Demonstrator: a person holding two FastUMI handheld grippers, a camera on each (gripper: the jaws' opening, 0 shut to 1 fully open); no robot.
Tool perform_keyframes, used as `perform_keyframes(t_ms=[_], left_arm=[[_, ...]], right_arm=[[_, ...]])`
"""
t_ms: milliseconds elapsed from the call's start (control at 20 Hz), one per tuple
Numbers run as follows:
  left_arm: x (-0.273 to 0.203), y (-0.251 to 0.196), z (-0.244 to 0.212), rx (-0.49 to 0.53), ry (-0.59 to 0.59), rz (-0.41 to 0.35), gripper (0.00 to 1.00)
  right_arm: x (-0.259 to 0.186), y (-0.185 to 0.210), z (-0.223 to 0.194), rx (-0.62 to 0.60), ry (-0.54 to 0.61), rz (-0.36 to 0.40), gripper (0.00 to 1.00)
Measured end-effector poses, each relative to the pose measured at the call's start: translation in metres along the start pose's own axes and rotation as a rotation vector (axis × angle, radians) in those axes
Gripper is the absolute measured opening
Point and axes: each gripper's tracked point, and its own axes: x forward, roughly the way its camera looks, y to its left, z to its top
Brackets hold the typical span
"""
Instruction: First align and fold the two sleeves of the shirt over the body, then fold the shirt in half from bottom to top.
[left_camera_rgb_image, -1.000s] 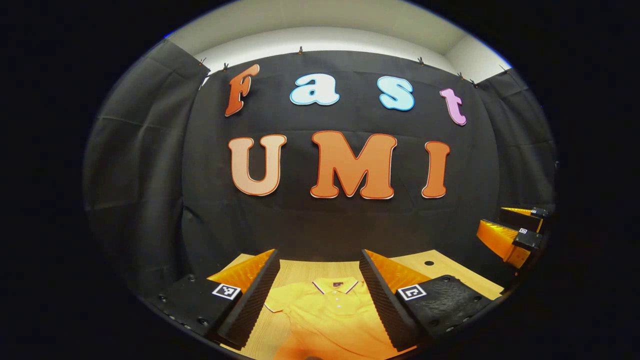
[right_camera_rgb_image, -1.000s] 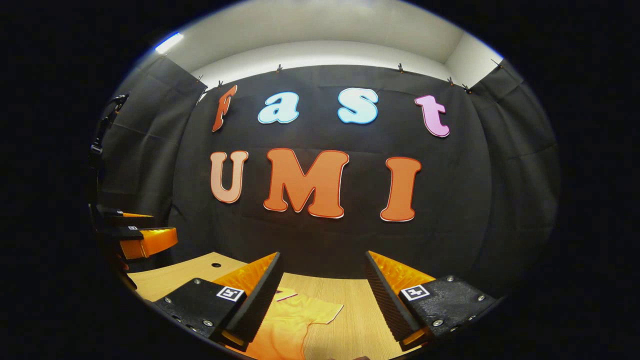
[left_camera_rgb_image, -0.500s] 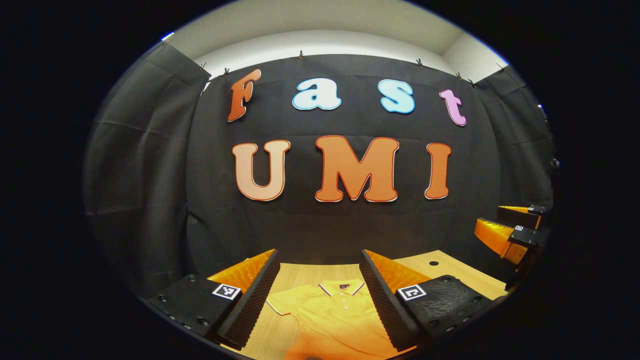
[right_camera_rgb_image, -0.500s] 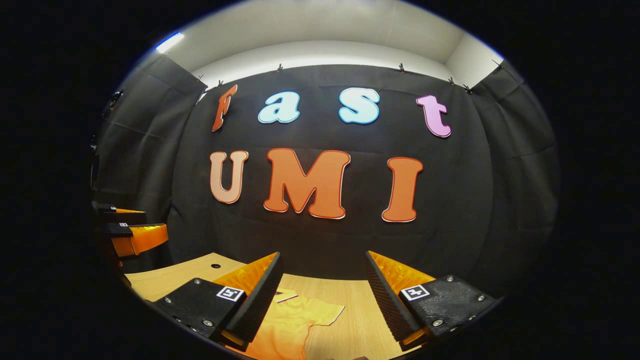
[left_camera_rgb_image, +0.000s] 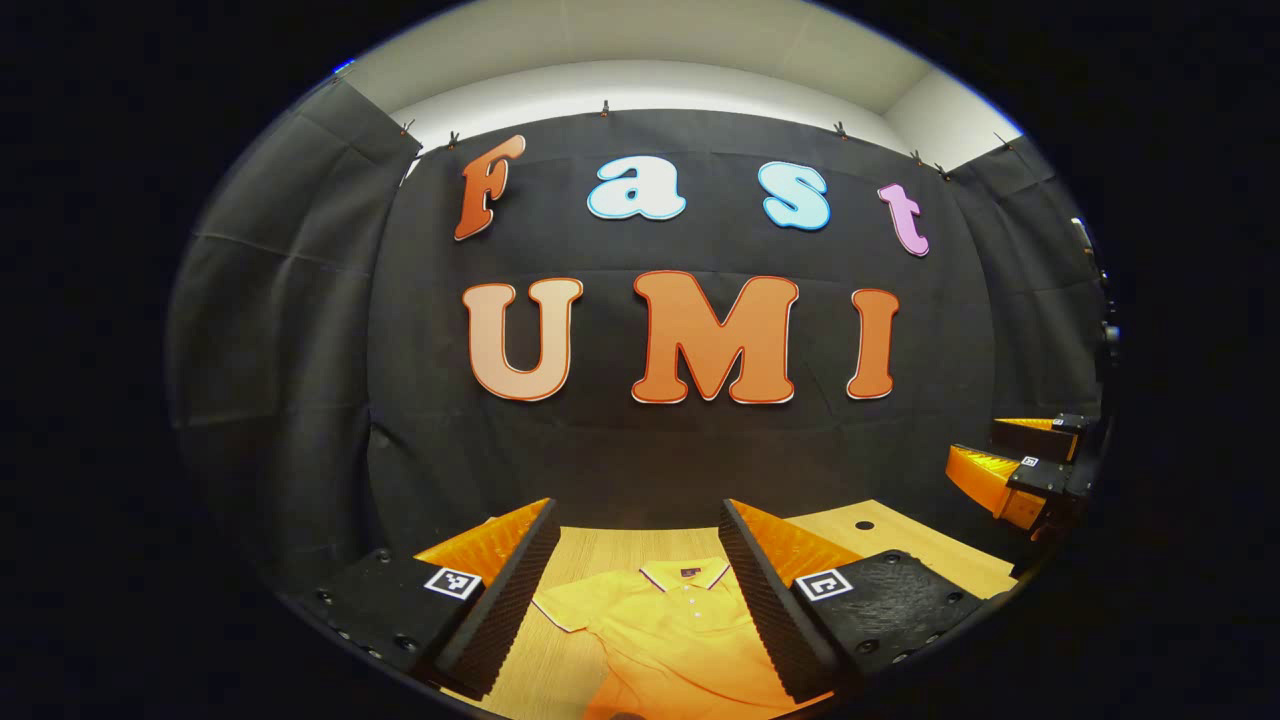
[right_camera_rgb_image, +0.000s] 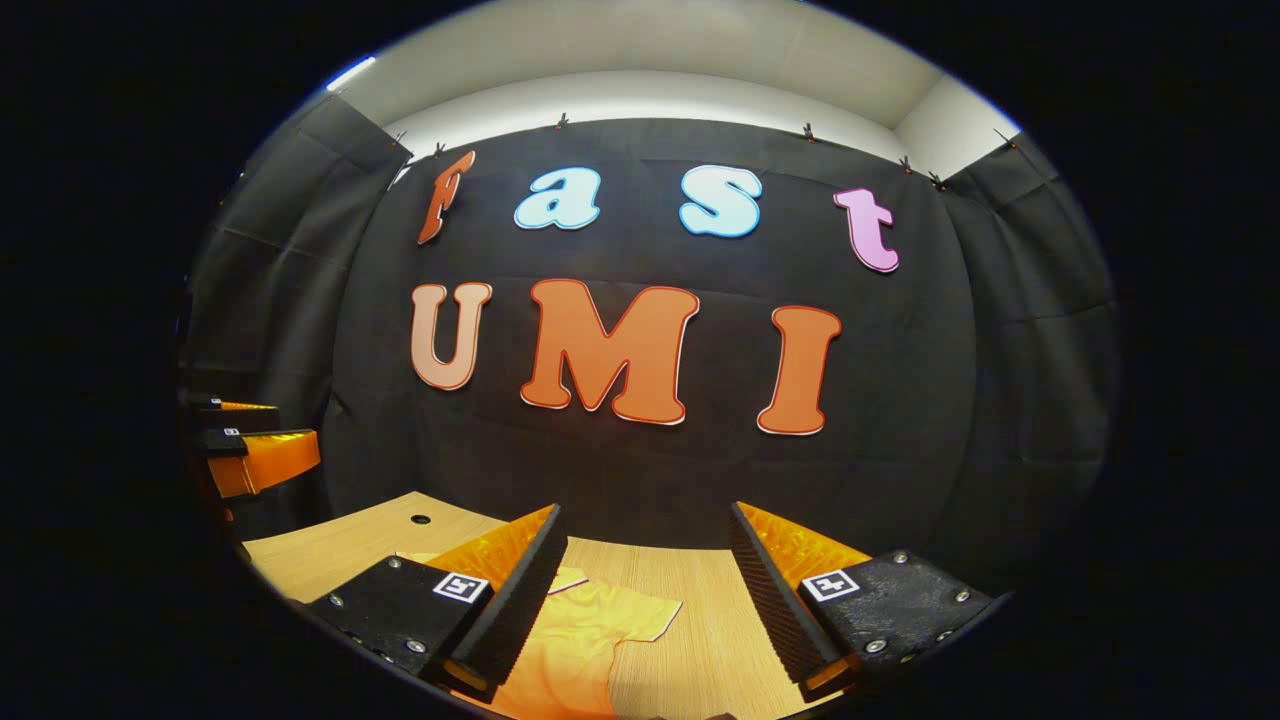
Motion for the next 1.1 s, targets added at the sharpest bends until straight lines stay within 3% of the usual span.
perform_keyframes(t_ms=[500, 700, 900, 1100], left_arm=[[0.009, 0.020, -0.014, -0.007, -0.005, -0.086, 0.98], [0.008, 0.023, -0.026, -0.047, 0.012, -0.092, 0.98], [0.016, 0.030, -0.019, -0.051, -0.014, -0.035, 0.98], [0.023, 0.037, -0.003, -0.008, -0.061, 0.046, 0.98]], right_arm=[[0.002, 0.003, -0.002, -0.034, 0.039, -0.120, 0.98], [0.006, 0.012, -0.017, 0.000, 0.088, -0.101, 0.98], [0.040, 0.003, -0.050, 0.033, 0.162, -0.081, 0.98], [0.088, -0.011, -0.099, 0.056, 0.308, -0.046, 0.99]])
